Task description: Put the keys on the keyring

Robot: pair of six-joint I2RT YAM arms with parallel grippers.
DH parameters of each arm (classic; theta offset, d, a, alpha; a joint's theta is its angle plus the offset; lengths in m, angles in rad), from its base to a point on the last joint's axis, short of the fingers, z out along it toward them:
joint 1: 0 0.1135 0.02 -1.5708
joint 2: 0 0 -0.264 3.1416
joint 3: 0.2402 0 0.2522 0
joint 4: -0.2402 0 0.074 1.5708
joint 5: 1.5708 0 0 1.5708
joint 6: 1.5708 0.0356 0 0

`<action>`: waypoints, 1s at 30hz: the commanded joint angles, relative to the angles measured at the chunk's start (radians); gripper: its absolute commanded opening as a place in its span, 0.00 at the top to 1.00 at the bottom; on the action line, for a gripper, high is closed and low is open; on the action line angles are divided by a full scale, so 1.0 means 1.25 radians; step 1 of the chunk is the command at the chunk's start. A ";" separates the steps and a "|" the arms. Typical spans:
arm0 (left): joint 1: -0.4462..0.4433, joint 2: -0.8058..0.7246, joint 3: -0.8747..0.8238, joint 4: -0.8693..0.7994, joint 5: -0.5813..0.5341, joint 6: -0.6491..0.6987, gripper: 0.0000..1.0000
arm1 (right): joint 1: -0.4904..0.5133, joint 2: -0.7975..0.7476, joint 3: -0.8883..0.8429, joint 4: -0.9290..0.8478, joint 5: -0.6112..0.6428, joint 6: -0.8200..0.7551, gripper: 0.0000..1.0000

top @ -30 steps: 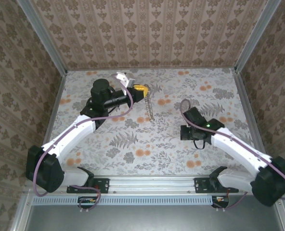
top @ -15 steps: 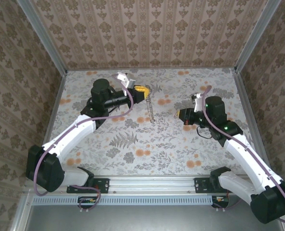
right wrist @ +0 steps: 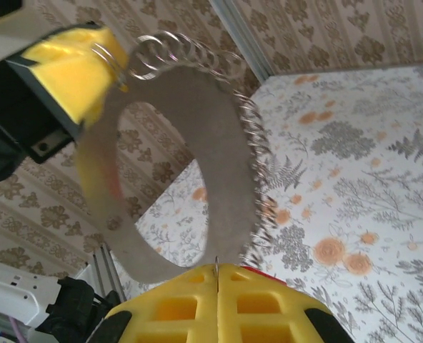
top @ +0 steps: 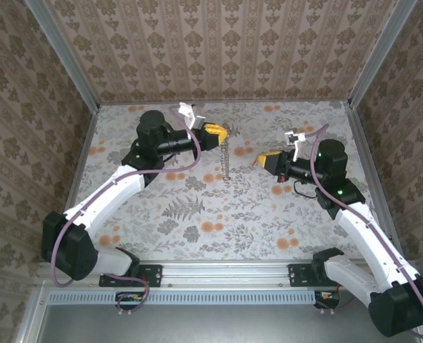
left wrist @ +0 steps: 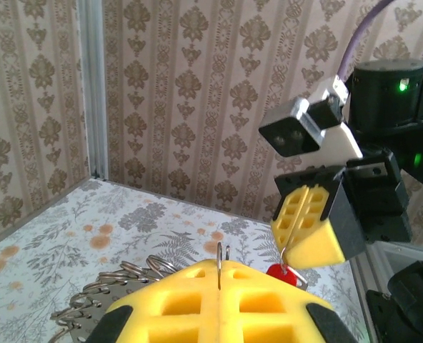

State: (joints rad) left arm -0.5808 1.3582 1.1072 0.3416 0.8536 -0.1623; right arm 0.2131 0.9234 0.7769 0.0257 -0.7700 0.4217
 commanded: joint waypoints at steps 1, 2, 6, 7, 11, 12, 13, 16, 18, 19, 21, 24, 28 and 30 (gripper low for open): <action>-0.014 0.016 0.044 0.011 0.034 0.046 1.00 | -0.005 -0.029 -0.003 0.058 -0.037 -0.007 1.00; -0.015 0.021 0.050 0.009 0.039 0.051 1.00 | -0.005 -0.033 -0.002 0.060 -0.029 -0.006 1.00; -0.020 0.044 0.077 0.003 0.055 0.059 1.00 | -0.005 -0.047 -0.003 0.082 0.008 0.002 1.00; -0.020 0.050 0.087 -0.001 0.060 0.060 1.00 | -0.005 -0.051 -0.004 0.086 0.012 0.001 1.00; -0.024 0.077 0.123 -0.018 0.075 0.066 1.00 | -0.005 -0.067 -0.002 0.101 0.026 -0.005 1.00; -0.027 0.081 0.131 -0.018 0.076 0.068 1.00 | -0.006 -0.067 0.001 0.106 0.022 -0.008 1.00; -0.029 0.086 0.137 -0.021 0.077 0.075 1.00 | -0.005 -0.066 0.006 0.106 0.017 -0.010 1.00; -0.041 0.098 0.159 -0.053 0.080 0.117 1.00 | -0.005 -0.058 0.023 0.111 0.004 -0.024 1.00; -0.048 0.107 0.176 -0.080 0.080 0.141 1.00 | -0.005 -0.050 0.033 0.123 -0.002 -0.035 1.00; -0.050 0.110 0.184 -0.089 0.080 0.146 1.00 | -0.005 -0.042 0.039 0.127 -0.006 -0.042 1.00; -0.055 0.118 0.198 -0.106 0.079 0.152 1.00 | -0.005 -0.026 0.054 0.136 -0.012 -0.052 1.00; -0.061 0.120 0.210 -0.124 0.075 0.156 1.00 | -0.006 -0.002 0.066 0.164 -0.017 -0.062 1.00; -0.065 0.116 0.223 -0.168 0.068 0.175 1.00 | -0.005 0.043 0.094 0.194 -0.043 -0.059 1.00; -0.066 0.113 0.228 -0.186 0.065 0.181 1.00 | -0.006 0.059 0.104 0.209 -0.056 -0.054 1.00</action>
State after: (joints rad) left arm -0.6556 1.5066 1.3460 0.1444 0.9234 0.0216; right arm 0.2119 0.9806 0.8654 0.2146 -0.7929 0.3683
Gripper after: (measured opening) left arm 0.045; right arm 0.065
